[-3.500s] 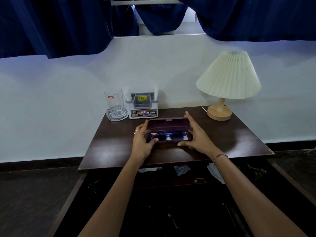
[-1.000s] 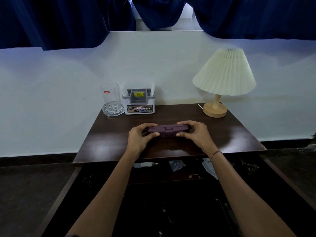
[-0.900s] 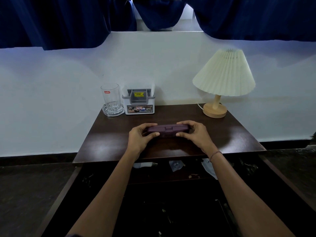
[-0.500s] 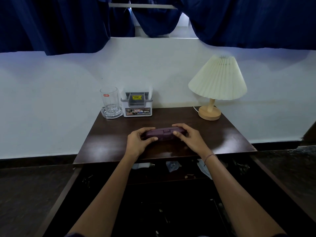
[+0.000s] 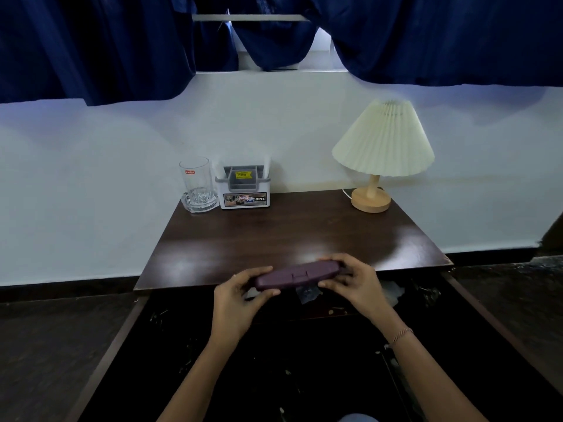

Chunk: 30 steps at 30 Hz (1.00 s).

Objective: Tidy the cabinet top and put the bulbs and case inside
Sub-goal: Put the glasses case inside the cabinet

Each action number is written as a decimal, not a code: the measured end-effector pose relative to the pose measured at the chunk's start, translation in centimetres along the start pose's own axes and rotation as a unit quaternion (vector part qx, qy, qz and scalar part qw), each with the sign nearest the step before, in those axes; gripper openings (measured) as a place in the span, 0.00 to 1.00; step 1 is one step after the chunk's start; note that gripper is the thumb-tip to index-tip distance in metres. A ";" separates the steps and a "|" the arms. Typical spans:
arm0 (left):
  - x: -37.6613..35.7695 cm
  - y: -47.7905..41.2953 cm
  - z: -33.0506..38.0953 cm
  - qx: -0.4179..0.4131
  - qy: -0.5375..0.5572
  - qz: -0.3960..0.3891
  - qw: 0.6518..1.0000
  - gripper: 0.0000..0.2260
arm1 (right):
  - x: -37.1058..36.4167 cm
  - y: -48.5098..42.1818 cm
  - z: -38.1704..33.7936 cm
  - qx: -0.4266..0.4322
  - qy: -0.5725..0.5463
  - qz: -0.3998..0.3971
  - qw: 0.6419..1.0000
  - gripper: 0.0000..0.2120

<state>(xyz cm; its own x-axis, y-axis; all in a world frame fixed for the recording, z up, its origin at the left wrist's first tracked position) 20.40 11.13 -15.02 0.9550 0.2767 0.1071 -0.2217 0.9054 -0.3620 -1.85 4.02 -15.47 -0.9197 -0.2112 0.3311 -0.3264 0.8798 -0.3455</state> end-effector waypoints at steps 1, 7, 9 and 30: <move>-0.2 0.9 0.1 -0.014 -0.010 -0.007 1.000 0.19 | 0.2 1.0 0.1 0.008 0.000 0.008 1.000 0.19; -4.1 3.7 -2.8 -0.054 -0.112 -0.065 0.990 0.20 | 2.1 5.7 2.8 0.016 0.068 0.049 0.996 0.19; -6.0 3.6 -4.1 -0.066 -0.188 -0.073 0.977 0.18 | 2.8 6.8 4.2 0.015 0.099 0.068 0.993 0.19; -18.1 -2.8 -12.9 -0.043 -0.416 -0.239 0.877 0.22 | 5.5 4.2 15.2 -0.079 0.188 0.165 0.965 0.19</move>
<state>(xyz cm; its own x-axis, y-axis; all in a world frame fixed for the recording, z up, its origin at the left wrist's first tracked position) 6.29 -0.59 -27.93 0.4530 0.0442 0.8904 0.2131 0.9645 -0.1562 -11.65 0.08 -28.42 -0.8143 0.2351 0.5307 0.0360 0.9330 -0.3580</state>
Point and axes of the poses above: each hand's wrist, its own y-axis away from the middle knuckle, its own x-axis out of the back of the hand, z = x × y, the point moved 9 cm from there along -y, towards the middle knuckle, and after that the axes turned 8 degrees about y, right-handed, at the moved point
